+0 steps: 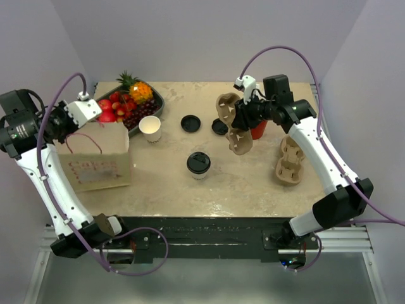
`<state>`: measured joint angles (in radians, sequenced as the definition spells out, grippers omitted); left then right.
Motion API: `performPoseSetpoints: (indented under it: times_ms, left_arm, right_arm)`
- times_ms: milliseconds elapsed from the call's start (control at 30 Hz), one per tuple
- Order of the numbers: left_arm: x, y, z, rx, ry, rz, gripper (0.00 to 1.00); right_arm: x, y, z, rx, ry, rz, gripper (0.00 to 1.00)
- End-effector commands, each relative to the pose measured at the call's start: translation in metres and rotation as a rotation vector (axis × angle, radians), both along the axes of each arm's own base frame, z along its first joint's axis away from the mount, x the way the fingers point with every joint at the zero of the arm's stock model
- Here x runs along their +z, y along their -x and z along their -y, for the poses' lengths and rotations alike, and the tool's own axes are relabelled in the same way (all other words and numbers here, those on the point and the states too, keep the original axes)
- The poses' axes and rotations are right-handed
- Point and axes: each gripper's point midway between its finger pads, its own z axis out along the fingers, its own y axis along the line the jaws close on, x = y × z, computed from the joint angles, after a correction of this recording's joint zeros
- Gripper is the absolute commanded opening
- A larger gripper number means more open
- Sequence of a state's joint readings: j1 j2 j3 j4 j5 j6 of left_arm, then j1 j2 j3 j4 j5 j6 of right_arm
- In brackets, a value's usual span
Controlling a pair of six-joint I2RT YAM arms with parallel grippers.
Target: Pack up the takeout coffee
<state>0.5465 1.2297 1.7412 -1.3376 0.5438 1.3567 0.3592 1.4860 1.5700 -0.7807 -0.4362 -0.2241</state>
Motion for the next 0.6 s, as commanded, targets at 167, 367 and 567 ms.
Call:
performPoseSetpoints:
  times_ms: [167,367,567]
  left_arm:
    - [0.041,-0.003,0.057,-0.084,0.307,0.133,0.0]
    - [0.04,0.007,0.079,-0.063,0.494,0.098,0.0]
    - [0.054,0.016,0.102,-0.084,0.612,0.095,0.0]
  right_arm:
    - [0.033,-0.017,-0.008,-0.01,-0.051,0.097,0.31]
    - [0.04,-0.015,-0.006,-0.01,-0.047,0.117,0.31]
    - [0.039,-0.009,-0.003,-0.01,-0.044,0.117,0.31]
